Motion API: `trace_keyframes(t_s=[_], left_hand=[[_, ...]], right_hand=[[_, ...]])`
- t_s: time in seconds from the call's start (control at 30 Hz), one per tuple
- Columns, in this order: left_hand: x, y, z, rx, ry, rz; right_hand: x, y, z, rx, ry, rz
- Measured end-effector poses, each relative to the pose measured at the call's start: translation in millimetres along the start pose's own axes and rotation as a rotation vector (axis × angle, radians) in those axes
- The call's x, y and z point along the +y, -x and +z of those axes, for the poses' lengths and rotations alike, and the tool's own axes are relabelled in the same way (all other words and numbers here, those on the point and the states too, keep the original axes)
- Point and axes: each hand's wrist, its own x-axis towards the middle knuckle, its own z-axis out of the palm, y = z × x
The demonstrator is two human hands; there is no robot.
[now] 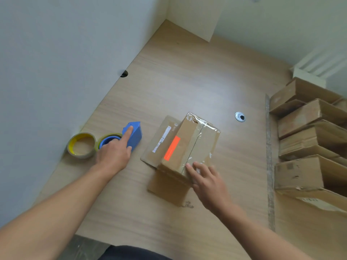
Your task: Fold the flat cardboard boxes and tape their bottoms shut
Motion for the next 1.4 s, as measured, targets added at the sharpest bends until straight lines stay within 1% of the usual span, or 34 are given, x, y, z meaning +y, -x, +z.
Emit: trace_keyframes(t_s=[0.17, 0.27, 0.33, 0.37, 0.43, 0.5, 0.53, 0.6, 0.67, 0.73, 0.8, 0.87, 0.97, 1.07, 1.1, 1.13, 1.2, 1.27, 1.3, 1.33, 1.4], left_hand=[[-0.3, -7.5, 10.9, -0.055, -0.005, 0.023], [2.1, -7.0, 12.5, -0.108, 0.005, 0.017], [3.8, -1.9, 9.5, -0.079, 0.000, 0.004], [5.8, 4.1, 6.2, -0.029, 0.038, 0.004], [14.0, 23.1, -1.6, 0.076, 0.246, 0.026], [27.9, 51.3, -8.1, 0.133, 0.451, 0.067], [35.5, 66.0, -9.5, 0.134, 0.509, 0.080], [47.2, 87.5, -3.0, 0.076, 0.564, 0.066], [59.0, 96.2, 8.9, -0.041, 0.627, -0.029], [70.5, 95.6, 19.7, -0.103, 0.736, -0.140], [81.3, 91.4, 28.6, -0.089, 0.806, -0.219], [87.6, 85.0, 34.9, -0.021, 0.788, -0.264], [85.3, 71.1, 42.1, 0.068, 0.744, -0.269], [83.9, 57.5, 41.6, 0.084, 0.657, -0.240], [84.5, 54.3, 40.1, 0.095, 0.654, -0.224], [85.3, 51.8, 38.8, 0.109, 0.659, -0.211], [88.0, 49.1, 35.5, 0.116, 0.662, -0.201], [90.3, 47.4, 32.1, 0.089, 0.641, -0.176], [91.3, 46.4, 30.7, 0.064, 0.625, -0.165], [91.4, 44.4, 30.3, 0.046, 0.615, -0.161], [91.0, 41.0, 29.0, 0.031, 0.615, -0.182]], right_hand=[[-40.3, -7.4, -7.7, -0.041, 0.048, 0.034], [-42.4, -17.7, -16.7, -0.031, 0.039, 0.010], [-32.0, -27.7, -21.8, 0.003, -0.023, 0.026], [-23.8, -35.3, -23.9, 0.028, -0.078, 0.067], [-1.9, -57.0, -29.4, 0.056, -0.205, 0.216], [25.0, -84.6, -36.0, 0.004, -0.343, 0.413], [38.7, -97.7, -37.5, -0.022, -0.401, 0.494], [58.5, -118.5, -40.2, -0.084, -0.487, 0.605], [67.4, -127.3, -38.3, -0.190, -0.554, 0.644], [66.0, -125.4, -33.0, -0.280, -0.601, 0.656], [63.0, -117.0, -27.0, -0.250, -0.630, 0.699], [60.4, -102.3, -20.6, -0.176, -0.661, 0.770], [53.5, -71.4, -10.8, -0.083, -0.706, 0.820], [48.2, -48.9, -6.5, -0.021, -0.920, 1.000], [49.3, -45.3, -6.6, -0.014, -0.959, 1.032], [52.0, -43.6, -8.6, -0.037, -0.947, 1.040], [61.6, -44.4, -10.8, -0.145, -0.864, 1.010], [74.2, -47.3, -9.3, -0.264, -0.794, 0.942], [78.9, -48.4, -7.2, -0.284, -0.801, 0.902], [82.2, -48.9, -4.0, -0.263, -0.868, 0.884], [83.4, -46.6, 4.6, -0.139, -1.102, 0.903]])
